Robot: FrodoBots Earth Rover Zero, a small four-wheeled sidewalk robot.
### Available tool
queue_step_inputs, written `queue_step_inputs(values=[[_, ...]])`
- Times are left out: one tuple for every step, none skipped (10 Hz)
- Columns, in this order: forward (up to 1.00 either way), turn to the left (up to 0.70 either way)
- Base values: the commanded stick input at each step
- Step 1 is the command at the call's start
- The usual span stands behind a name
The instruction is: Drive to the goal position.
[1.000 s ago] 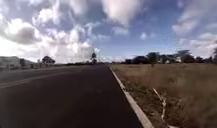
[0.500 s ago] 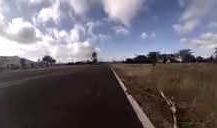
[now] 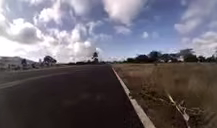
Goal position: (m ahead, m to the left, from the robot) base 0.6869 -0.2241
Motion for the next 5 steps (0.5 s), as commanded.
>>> queue_step_inputs(values=[[0.5, 0.0], [0.5, 0.0], [0.5, 0.0], [0.5, 0.0], [0.5, 0.0]])
